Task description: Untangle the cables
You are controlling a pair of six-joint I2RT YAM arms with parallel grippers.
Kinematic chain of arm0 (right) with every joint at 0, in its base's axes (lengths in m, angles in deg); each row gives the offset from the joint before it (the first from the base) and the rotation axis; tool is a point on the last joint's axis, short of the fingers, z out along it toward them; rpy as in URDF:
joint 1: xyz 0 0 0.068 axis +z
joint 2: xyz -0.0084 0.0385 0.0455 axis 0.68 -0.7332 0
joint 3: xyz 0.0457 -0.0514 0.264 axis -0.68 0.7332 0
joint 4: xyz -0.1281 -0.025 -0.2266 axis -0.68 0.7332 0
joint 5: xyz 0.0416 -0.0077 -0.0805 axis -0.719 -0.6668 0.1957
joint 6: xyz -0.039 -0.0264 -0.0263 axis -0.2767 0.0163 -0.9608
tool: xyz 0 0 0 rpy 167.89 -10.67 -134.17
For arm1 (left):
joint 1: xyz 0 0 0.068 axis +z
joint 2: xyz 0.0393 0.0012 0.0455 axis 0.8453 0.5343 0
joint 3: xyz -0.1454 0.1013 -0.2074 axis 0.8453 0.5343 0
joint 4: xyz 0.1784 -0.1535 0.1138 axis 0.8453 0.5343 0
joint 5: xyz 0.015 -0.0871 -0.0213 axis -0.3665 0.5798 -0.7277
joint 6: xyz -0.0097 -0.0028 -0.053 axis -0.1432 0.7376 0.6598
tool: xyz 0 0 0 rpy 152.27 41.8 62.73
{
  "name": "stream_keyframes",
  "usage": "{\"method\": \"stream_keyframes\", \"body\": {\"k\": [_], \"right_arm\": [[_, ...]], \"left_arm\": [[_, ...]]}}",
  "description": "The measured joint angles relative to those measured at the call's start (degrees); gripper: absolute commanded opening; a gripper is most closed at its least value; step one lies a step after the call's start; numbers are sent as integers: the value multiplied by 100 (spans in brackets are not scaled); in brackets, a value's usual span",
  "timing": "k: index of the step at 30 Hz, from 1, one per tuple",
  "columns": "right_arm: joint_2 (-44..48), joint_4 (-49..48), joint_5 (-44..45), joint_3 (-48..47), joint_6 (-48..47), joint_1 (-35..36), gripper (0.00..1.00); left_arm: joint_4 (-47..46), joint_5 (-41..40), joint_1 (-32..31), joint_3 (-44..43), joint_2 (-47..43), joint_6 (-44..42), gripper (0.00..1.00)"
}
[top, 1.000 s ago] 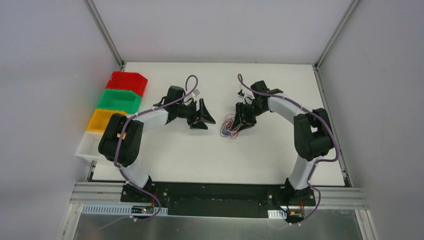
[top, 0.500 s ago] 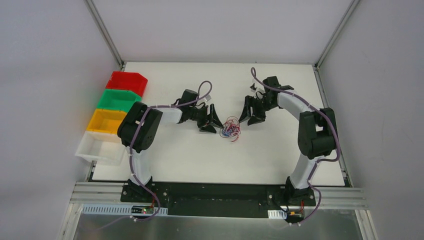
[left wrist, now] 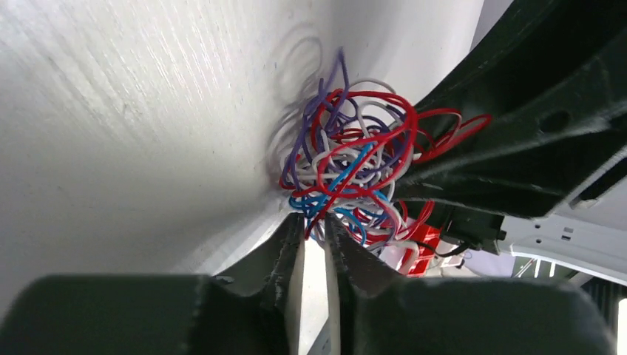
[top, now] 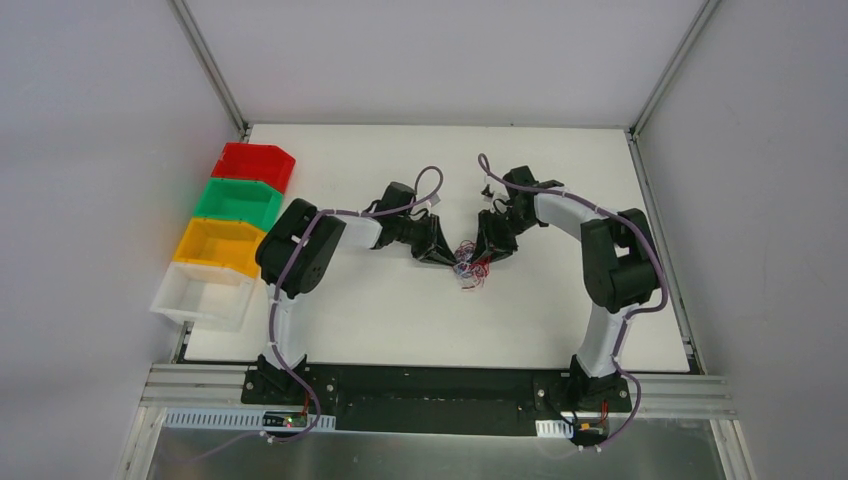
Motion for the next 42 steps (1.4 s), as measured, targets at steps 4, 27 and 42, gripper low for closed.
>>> {"method": "stream_keyframes", "body": {"k": [4,27,42], "right_arm": [[0,-2,374,57,-2,-140,26],[46,306,-396,55,-540,42,0],[170,334,339,33,-857,-125,0]], "left_arm": [[-114,7,9,9,-7,-9,0],[1060,-44,153,310,-1156,-1591,61],[732,92,396,708,-1043,-1333,0]]}}
